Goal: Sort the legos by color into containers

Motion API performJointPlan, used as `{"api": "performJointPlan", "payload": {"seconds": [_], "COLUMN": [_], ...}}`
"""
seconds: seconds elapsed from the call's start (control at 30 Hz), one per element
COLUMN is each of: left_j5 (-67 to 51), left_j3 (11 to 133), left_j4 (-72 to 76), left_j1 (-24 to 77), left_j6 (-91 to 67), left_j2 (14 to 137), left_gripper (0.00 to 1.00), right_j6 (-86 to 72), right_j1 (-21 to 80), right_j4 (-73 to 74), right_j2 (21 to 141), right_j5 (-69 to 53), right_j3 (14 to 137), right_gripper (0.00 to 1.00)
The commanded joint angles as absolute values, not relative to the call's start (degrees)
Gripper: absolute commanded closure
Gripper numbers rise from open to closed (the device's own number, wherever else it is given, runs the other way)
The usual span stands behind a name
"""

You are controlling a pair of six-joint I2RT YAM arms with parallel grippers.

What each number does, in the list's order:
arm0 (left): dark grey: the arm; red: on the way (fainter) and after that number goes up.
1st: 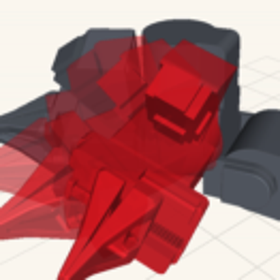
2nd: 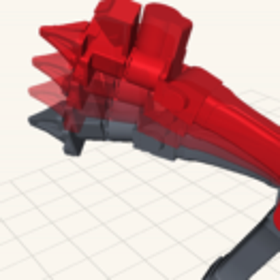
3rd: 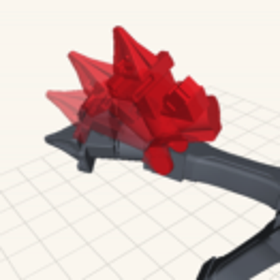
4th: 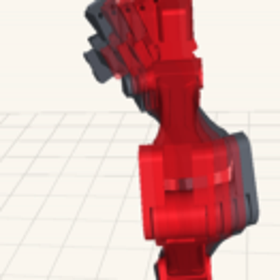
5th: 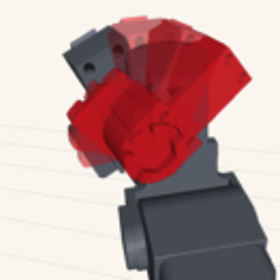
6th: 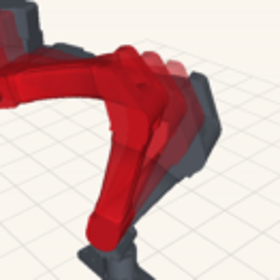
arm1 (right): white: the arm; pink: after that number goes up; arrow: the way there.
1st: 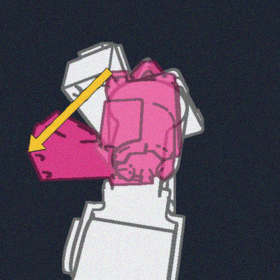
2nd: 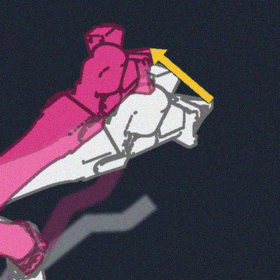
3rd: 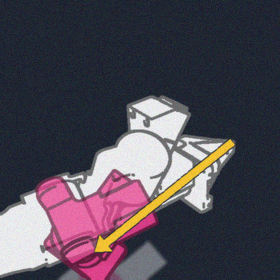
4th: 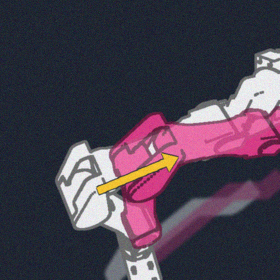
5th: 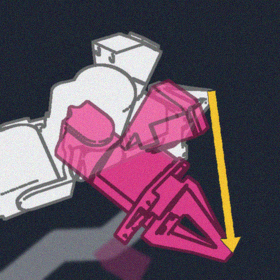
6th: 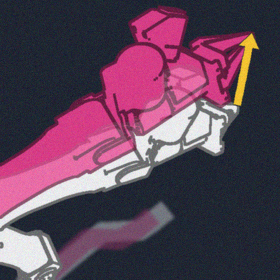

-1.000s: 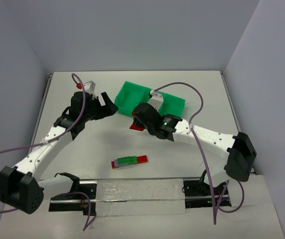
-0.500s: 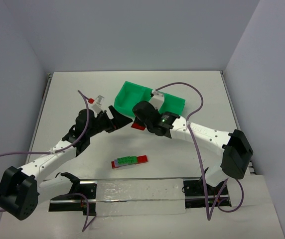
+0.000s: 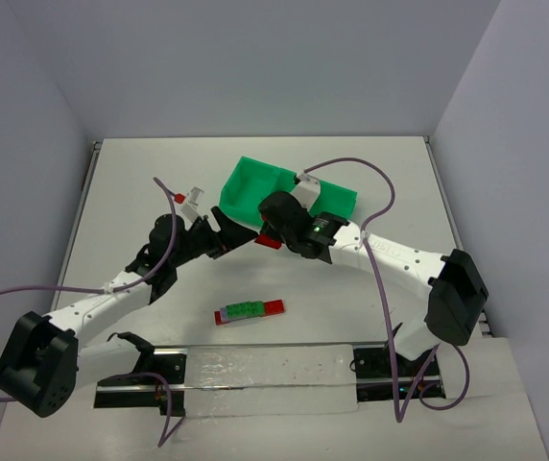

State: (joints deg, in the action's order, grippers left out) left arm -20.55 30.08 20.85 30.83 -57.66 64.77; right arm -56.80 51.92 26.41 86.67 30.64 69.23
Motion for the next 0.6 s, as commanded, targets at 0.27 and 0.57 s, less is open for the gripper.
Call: {"api": "performJointPlan", "payload": {"seconds": [0.27, 0.57], "left_j5": [-22.41, -23.7], "left_j3": [27.49, 27.44], "left_j4": [28.41, 31.95], "left_j1": [31.2, 31.25], "left_j6": [-59.69, -61.13], "left_j2": [64.43, 67.27], "left_gripper": [0.18, 0.18], "right_j6": [-57.39, -57.22], "right_j1": [49.92, 49.66], "right_j4": [25.31, 24.55], "right_j2": [84.37, 83.75], "right_j5": [30.76, 29.51], "right_j3": [70.48, 69.82], "right_gripper": [0.53, 0.53]}}
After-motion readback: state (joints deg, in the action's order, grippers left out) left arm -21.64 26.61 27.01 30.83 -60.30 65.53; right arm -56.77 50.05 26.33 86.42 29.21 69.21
